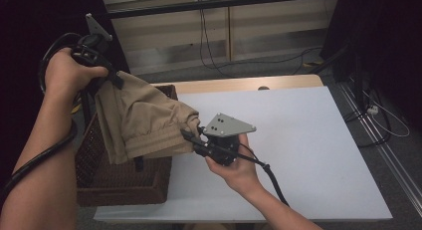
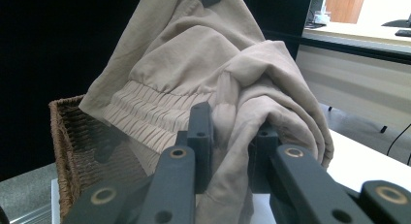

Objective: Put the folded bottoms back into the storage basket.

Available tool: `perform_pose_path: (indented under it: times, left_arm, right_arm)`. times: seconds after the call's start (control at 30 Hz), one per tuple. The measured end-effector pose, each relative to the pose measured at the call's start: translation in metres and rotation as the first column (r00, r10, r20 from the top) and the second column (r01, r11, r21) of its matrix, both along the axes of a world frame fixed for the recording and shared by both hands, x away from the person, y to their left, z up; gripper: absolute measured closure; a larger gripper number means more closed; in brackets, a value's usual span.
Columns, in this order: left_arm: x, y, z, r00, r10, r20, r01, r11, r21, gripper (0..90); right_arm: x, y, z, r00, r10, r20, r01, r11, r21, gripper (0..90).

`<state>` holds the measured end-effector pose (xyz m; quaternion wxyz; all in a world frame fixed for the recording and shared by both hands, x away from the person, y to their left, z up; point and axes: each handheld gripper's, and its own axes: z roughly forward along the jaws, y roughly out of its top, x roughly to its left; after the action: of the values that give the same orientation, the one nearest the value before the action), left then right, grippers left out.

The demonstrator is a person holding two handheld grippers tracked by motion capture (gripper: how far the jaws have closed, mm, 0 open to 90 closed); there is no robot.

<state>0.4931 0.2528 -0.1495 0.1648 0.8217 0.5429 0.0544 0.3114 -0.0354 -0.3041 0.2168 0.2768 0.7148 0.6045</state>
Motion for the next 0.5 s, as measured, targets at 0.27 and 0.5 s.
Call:
perform_pose_path:
  times: [0.27,0.5]
  left_arm:
    - [0.0004,0.0045,0.0013,1.0000,0.005,0.006,-0.005,1.0000,0.000,85.8]
    - [0.0005,0.0081,-0.0005,0.9999,0.014,0.006,-0.014,0.9999,0.003,85.8]
  right_arm:
    - [0.0016,0.0044,0.0006,1.0000,0.008,0.000,-0.008,1.000,0.002,76.9]
    - [0.0016,0.0091,-0.0005,0.9999,0.013,0.003,-0.013,1.000,0.001,76.8]
